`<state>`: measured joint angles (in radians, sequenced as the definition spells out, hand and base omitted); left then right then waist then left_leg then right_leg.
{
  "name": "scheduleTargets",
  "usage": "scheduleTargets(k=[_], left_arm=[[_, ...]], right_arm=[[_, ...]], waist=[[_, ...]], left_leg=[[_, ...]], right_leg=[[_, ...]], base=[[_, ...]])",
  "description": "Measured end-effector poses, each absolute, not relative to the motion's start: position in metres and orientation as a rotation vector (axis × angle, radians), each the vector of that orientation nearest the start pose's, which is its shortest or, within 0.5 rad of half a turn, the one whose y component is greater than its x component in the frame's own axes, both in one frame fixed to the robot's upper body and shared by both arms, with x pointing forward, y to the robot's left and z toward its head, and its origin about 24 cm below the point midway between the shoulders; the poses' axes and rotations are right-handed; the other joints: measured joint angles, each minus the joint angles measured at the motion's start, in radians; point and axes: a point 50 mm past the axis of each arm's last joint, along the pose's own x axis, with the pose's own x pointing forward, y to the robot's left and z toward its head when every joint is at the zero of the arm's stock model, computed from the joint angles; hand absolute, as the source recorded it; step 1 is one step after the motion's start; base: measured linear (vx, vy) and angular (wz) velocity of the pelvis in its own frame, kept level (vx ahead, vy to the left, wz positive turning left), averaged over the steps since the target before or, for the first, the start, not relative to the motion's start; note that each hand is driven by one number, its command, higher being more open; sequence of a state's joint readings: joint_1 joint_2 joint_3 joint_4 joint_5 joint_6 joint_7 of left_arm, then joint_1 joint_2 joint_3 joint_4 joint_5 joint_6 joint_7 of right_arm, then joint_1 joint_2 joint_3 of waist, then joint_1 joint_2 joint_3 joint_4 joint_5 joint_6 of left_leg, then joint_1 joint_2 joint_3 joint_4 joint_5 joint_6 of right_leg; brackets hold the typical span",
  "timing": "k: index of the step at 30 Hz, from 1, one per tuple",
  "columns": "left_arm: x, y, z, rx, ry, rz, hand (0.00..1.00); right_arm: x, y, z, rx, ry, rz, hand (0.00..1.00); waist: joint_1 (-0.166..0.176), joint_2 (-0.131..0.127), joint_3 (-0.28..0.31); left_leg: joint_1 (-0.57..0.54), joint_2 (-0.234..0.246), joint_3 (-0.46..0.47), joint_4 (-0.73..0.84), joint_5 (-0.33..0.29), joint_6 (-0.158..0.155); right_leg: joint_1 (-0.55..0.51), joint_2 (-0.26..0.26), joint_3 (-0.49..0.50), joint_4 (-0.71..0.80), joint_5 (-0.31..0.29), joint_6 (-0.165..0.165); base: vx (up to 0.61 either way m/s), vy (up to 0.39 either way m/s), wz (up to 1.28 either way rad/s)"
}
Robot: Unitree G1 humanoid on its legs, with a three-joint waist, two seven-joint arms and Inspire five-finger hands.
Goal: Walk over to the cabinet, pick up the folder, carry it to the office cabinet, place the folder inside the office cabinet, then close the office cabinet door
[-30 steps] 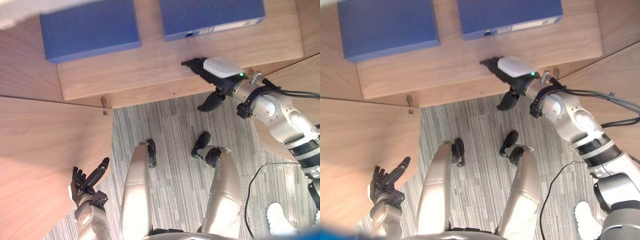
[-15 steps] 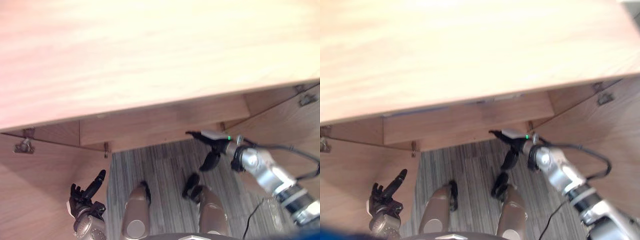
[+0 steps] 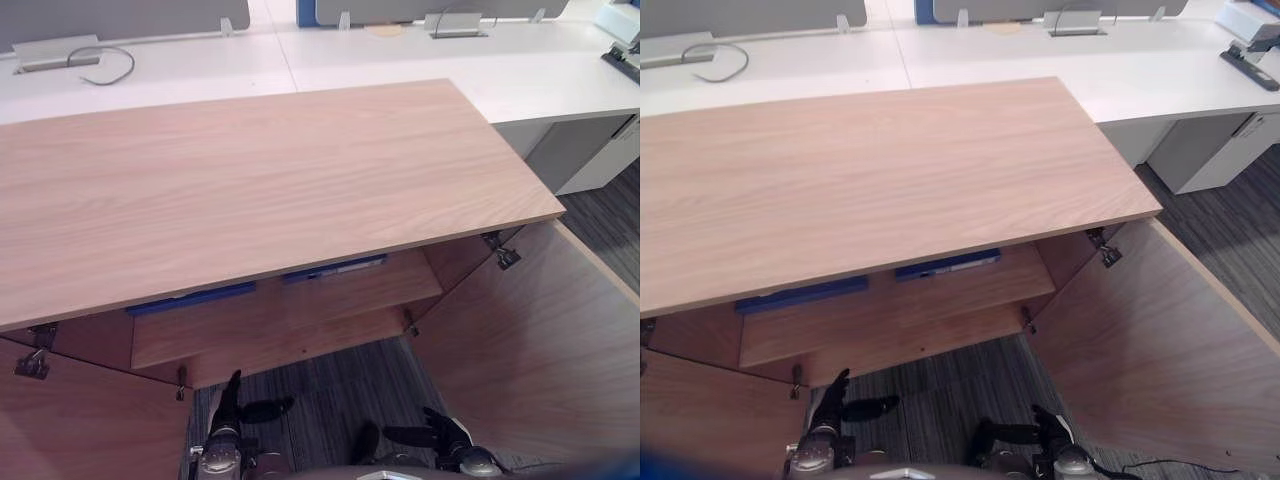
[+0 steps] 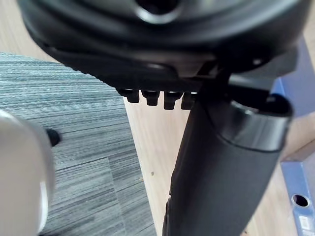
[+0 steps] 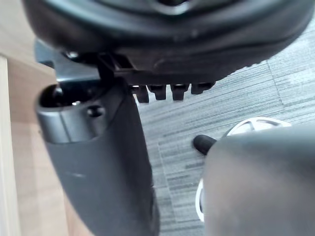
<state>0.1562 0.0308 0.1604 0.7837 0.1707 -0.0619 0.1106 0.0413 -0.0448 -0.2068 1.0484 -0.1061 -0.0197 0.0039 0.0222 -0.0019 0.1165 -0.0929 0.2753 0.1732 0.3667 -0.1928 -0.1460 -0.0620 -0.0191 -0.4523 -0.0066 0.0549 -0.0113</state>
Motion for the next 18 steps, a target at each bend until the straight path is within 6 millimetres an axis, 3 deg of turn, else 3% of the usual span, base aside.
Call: scheduleTargets(k=[3,5,9,12,15,18], left_arm=[[0.113,0.189,-0.141,0.145,0.908,0.232,1.0],[0.11,0.181,-0.143,0.147,0.915,0.2,1.0],[0.106,0.176,-0.146,0.136,0.937,0.19,1.0],[0.104,0.179,-0.148,0.134,0.955,0.197,1.0],[0.101,0.178,-0.151,0.131,0.978,0.196,1.0],[0.099,0.173,-0.153,0.106,0.995,0.2,1.0]], right_arm=[[0.105,-0.19,-0.16,0.024,1.074,-0.206,1.0],[0.101,-0.197,-0.16,0.058,1.08,-0.263,1.0],[0.097,-0.205,-0.16,0.105,1.074,-0.337,1.0],[0.089,-0.202,-0.16,0.142,1.071,-0.389,1.0],[0.087,-0.205,-0.159,0.161,1.06,-0.423,1.0],[0.086,-0.209,-0.158,0.165,1.046,-0.458,1.0]], waist=[[0.005,0.008,-0.001],[0.011,0.032,-0.012],[0.009,0.067,-0.036],[0.009,0.035,-0.042],[-0.002,0.035,-0.051],[-0.006,0.051,-0.056]], left_leg=[[-0.001,0.007,-0.011,0.101,-0.007,-0.004],[0.004,-0.012,-0.09,0.129,-0.059,-0.01],[0.069,-0.029,-0.124,0.016,-0.155,0.008],[0.104,-0.075,-0.05,-0.02,-0.14,0.033],[0.154,-0.129,0.022,-0.102,-0.108,0.056],[0.181,-0.153,0.059,-0.142,-0.094,0.066]], right_leg=[[0.037,0.007,0.035,0.0,0.0,-0.002],[0.039,0.019,0.08,-0.002,0.0,0.007],[0.008,0.053,0.178,-0.006,0.04,0.03],[0.006,0.025,0.258,-0.043,0.093,0.037],[-0.013,-0.01,0.329,-0.061,0.12,0.054],[-0.029,-0.021,0.368,-0.061,0.127,0.062]], base=[[-0.03,0.005,-0.29],[-0.05,0.117,-0.42],[-0.04,0.196,-0.57],[-0.05,0.181,-0.59],[-0.01,0.187,-0.59],[0.02,0.096,-0.39]])
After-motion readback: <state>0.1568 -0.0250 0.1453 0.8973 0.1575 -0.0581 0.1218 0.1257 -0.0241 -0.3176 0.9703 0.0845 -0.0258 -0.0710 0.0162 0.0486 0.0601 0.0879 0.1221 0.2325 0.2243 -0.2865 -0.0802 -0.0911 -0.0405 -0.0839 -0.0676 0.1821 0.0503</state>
